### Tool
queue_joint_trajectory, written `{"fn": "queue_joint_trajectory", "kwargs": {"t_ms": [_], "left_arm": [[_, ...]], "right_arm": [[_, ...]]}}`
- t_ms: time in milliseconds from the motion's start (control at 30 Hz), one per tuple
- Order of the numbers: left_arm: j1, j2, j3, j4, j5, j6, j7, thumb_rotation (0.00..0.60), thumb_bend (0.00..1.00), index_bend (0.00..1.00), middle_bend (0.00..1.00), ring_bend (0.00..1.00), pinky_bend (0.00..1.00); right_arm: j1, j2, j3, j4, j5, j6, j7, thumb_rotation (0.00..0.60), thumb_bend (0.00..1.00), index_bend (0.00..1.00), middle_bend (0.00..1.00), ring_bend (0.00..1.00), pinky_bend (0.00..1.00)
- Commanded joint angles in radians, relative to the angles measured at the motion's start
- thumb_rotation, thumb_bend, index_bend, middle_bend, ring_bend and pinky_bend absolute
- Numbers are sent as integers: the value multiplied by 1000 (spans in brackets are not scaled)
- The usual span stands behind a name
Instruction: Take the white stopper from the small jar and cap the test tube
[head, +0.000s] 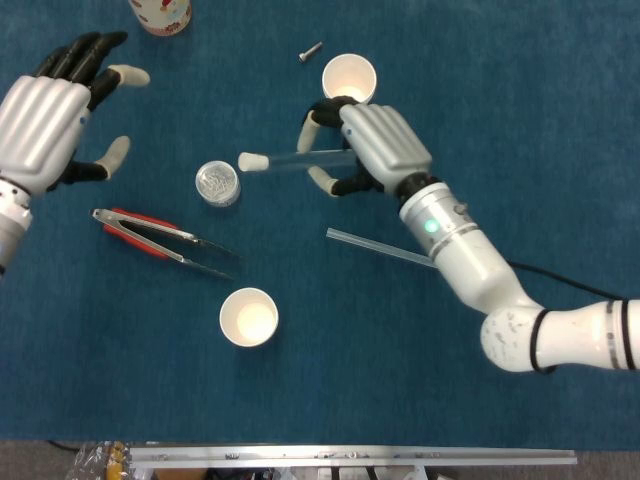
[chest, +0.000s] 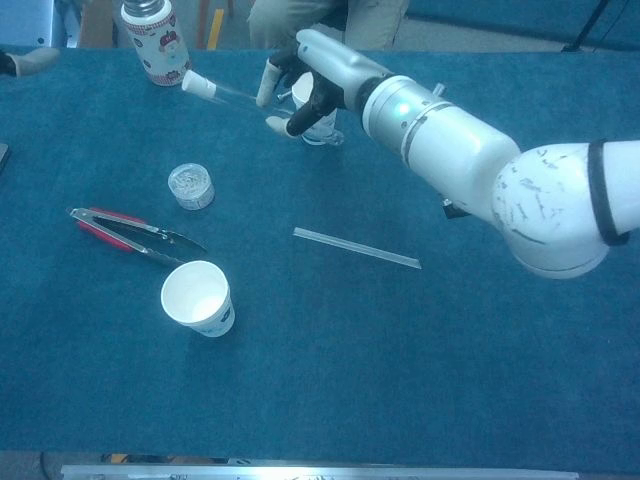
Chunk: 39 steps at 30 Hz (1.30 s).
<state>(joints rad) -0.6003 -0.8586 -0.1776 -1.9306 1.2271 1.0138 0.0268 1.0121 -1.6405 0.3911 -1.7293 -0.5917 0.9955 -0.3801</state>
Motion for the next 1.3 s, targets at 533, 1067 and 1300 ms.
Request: {"fn": "queue_joint_trajectory", "kwargs": {"t_ms": [533, 1067, 1300], "left_arm": [[107, -22, 60, 58, 131, 119, -17, 600, 384, 227, 46, 0, 21], [136, -9, 68, 43, 178, 137, -59, 600, 384, 221, 46, 0, 21], [145, -9, 74, 36, 201, 142, -71, 600, 384, 220, 46, 0, 21]], "right_arm": [[-42, 67, -161, -9, 30, 3, -76, 600, 355, 608, 338, 220, 437], [81, -92, -158, 142, 180, 5, -249, 600, 355, 607, 330, 225, 436], [111, -140, -172, 195, 226, 13, -317, 600, 355, 608, 318, 210, 420]]}}
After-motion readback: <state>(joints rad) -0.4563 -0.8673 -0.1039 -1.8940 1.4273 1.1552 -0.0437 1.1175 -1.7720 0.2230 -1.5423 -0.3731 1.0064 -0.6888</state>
